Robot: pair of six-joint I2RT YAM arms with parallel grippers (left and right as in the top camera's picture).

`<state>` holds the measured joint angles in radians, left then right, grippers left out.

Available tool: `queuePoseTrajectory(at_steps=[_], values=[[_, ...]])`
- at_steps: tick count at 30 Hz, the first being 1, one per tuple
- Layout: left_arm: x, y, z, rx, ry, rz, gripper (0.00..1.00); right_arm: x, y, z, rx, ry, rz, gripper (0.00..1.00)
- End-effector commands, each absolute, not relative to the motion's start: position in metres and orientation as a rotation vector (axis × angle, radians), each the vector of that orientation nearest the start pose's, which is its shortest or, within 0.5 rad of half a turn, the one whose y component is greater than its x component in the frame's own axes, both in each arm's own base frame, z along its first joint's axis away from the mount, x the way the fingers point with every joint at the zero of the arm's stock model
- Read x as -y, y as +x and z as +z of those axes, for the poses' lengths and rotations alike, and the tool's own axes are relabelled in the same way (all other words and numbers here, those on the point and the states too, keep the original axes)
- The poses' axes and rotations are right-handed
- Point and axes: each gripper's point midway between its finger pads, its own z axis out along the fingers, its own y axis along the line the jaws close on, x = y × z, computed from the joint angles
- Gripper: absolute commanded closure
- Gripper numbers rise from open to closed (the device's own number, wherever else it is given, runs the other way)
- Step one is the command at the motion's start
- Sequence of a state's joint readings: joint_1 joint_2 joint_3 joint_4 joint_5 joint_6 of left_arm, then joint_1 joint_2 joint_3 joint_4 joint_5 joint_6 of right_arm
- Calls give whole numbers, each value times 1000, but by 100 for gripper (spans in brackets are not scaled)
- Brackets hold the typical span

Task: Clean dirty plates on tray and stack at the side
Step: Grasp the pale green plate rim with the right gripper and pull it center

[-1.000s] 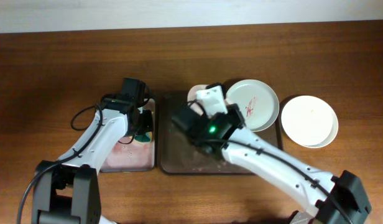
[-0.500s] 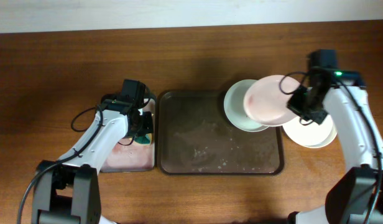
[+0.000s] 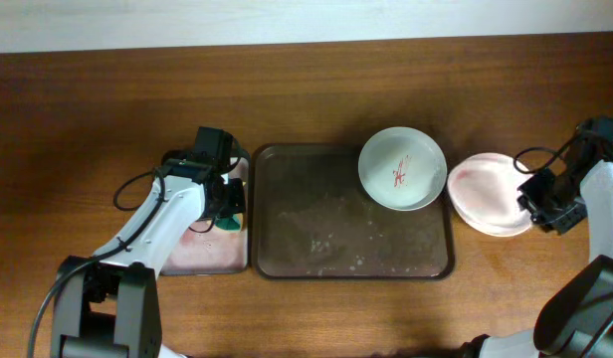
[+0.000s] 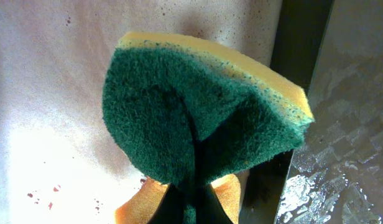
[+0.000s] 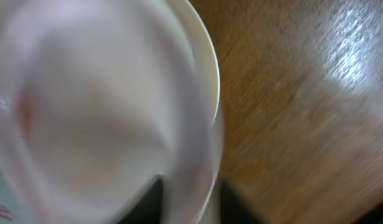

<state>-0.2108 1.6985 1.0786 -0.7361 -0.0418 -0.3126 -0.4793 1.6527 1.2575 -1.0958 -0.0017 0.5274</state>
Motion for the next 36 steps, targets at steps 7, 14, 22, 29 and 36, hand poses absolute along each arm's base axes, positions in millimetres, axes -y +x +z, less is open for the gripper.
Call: queuePoseTrajectory(at_steps=[7,14,22,29,36], values=[[61,333,39,-2926,-140,-7,100,47,317,108,-2852,689,587,48],[61,332,39,-2930,-140,-5,100,-1,314,63,-2951,572,362,46],[61,333,39,-2928,-140,-6,100,-40,318,19,-2881,481,323,55],[61,333,39,-2927,-140,-6,100,-64,304,14,-2916,565,491,68],[61,333,39,-2927,-140,-6,100,-142,272,19,-3025,261,688,69]])
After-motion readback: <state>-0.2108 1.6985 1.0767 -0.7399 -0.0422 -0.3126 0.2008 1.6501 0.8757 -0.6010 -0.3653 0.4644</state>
